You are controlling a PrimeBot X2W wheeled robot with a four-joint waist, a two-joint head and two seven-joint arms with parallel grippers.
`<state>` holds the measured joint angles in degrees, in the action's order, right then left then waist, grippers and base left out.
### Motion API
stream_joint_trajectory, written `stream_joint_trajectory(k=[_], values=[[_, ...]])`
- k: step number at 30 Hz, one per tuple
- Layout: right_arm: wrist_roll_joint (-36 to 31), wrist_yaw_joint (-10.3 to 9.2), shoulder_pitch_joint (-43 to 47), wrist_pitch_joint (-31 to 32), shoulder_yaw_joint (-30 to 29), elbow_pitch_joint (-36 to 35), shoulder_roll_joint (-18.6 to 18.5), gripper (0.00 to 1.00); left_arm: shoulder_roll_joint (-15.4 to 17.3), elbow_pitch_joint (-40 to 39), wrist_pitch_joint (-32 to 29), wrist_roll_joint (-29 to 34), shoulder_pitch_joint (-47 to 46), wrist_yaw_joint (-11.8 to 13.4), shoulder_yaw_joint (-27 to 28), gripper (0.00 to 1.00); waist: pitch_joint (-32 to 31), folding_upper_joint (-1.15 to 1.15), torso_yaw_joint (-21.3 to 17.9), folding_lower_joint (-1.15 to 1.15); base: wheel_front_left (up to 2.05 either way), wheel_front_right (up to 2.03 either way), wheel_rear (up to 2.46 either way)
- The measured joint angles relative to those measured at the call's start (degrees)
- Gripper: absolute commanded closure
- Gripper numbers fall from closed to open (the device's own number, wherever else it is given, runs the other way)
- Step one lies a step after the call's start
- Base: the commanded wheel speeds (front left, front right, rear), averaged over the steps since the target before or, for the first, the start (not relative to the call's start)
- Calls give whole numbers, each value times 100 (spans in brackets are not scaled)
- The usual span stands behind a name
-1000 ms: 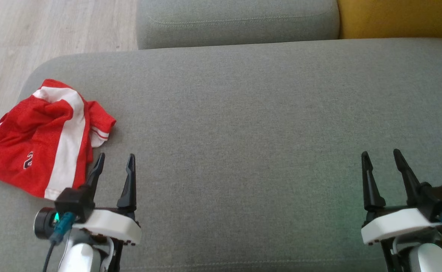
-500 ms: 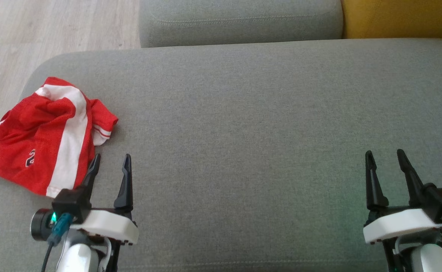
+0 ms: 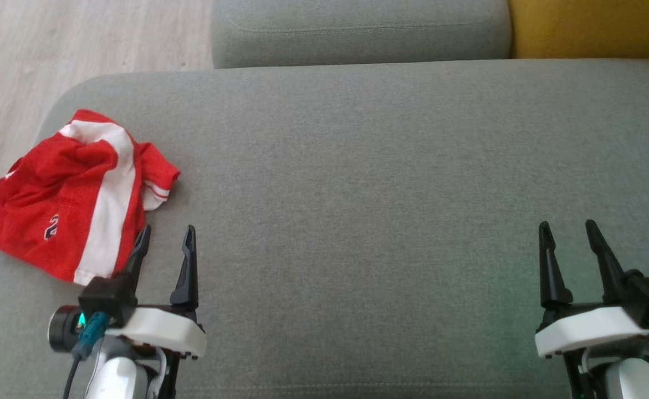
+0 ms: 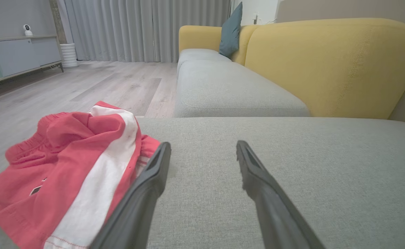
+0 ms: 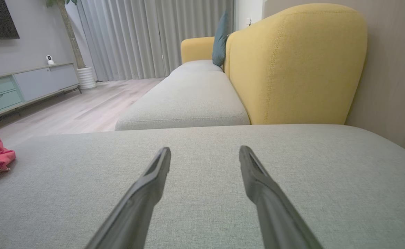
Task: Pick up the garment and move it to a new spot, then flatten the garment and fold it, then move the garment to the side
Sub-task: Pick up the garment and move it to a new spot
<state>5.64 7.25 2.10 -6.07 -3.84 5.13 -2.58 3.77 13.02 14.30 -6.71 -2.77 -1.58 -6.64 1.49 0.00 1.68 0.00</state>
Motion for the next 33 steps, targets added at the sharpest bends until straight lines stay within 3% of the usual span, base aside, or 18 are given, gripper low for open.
stream_joint_trajectory(k=[9, 26, 33], values=[[41, 0, -1, -3, 93, -146, 1, 0, -3, -16, 0, 65, -172, 7, 37, 0, 70, 0, 444, 0, 0, 0, 0], [42, 0, -10, 149, 410, -561, 3, 0, 15, -152, 0, 44, -226, 1, 392, 0, 143, 0, 1879, 0, 0, 0, 0], [42, 0, -10, 190, 411, -601, 3, 0, -3, -166, 0, 24, -220, -1, 391, 0, 164, 0, 2116, 0, 0, 0, 0]])
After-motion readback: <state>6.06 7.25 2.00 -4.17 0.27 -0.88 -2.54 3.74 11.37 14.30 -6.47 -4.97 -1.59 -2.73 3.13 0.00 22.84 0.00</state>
